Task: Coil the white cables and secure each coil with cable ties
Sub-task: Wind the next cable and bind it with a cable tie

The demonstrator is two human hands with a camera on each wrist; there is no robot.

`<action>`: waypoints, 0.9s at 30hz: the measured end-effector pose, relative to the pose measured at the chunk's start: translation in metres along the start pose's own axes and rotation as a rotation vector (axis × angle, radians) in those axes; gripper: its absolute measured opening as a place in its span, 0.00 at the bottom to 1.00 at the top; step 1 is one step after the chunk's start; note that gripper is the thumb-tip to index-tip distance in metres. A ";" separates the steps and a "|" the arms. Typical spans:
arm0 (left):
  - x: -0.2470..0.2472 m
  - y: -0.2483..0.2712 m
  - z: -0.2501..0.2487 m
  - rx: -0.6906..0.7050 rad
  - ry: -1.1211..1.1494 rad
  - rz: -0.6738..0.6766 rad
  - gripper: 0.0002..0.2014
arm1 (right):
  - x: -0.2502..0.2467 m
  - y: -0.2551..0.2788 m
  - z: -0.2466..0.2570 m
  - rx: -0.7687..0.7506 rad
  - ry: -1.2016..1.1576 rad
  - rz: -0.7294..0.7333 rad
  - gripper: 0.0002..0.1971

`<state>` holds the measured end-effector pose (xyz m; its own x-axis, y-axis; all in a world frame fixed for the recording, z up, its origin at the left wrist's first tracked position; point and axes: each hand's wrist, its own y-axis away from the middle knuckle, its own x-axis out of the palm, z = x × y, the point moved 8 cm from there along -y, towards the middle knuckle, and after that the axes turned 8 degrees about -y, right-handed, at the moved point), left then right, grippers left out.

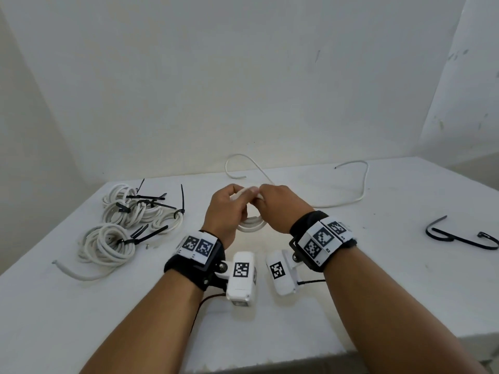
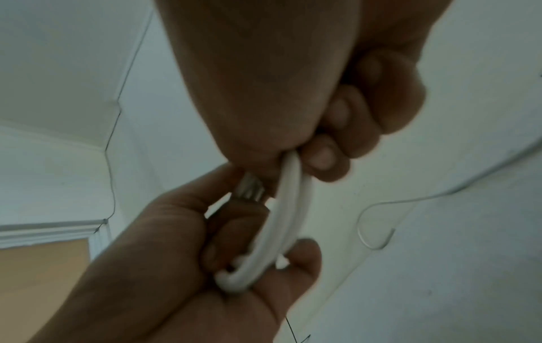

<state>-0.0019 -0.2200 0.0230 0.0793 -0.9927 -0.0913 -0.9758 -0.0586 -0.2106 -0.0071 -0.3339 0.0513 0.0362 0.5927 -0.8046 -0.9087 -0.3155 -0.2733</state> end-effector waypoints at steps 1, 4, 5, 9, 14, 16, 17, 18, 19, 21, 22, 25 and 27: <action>0.002 0.002 -0.002 -0.002 0.095 -0.025 0.10 | -0.006 0.001 0.000 0.005 -0.086 -0.068 0.13; 0.016 0.006 -0.004 -0.058 0.402 -0.001 0.16 | -0.016 0.006 -0.004 0.049 -0.184 -0.153 0.15; 0.021 0.007 -0.003 -0.064 0.433 0.015 0.16 | -0.019 0.008 -0.004 0.051 -0.161 -0.140 0.16; 0.040 0.002 -0.004 -0.113 0.242 0.196 0.09 | -0.034 0.019 -0.019 0.110 -0.034 -0.117 0.16; 0.054 0.001 -0.017 -0.193 -0.148 0.427 0.11 | -0.048 0.033 -0.039 0.163 0.128 -0.081 0.14; 0.062 0.005 -0.030 -0.105 -0.394 0.475 0.12 | -0.054 0.038 -0.045 0.176 0.154 -0.063 0.13; 0.068 0.005 -0.037 -0.064 -0.456 0.474 0.13 | -0.057 0.041 -0.048 0.177 0.167 -0.069 0.12; 0.075 0.005 -0.041 -0.055 -0.423 0.458 0.14 | -0.060 0.043 -0.051 0.182 0.166 -0.085 0.12; 0.084 0.006 -0.041 -0.087 -0.328 0.439 0.14 | -0.066 0.046 -0.055 0.189 0.152 -0.116 0.12; 0.101 0.009 -0.030 -0.189 -0.050 0.348 0.13 | -0.078 0.049 -0.063 0.215 0.093 -0.192 0.12; 0.110 0.010 -0.023 -0.230 0.078 0.309 0.12 | -0.083 0.050 -0.068 0.240 0.064 -0.221 0.11; 0.136 0.014 -0.015 -0.329 0.444 0.232 0.11 | -0.091 0.053 -0.083 0.305 0.005 -0.286 0.12; 0.144 0.018 -0.018 -0.361 0.556 0.135 0.14 | -0.092 0.055 -0.089 0.321 -0.039 -0.329 0.14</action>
<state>-0.0119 -0.3656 0.0241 -0.0701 -0.8949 0.4407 -0.9844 0.1334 0.1145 -0.0234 -0.4723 0.0632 0.3340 0.6525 -0.6802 -0.9346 0.1356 -0.3289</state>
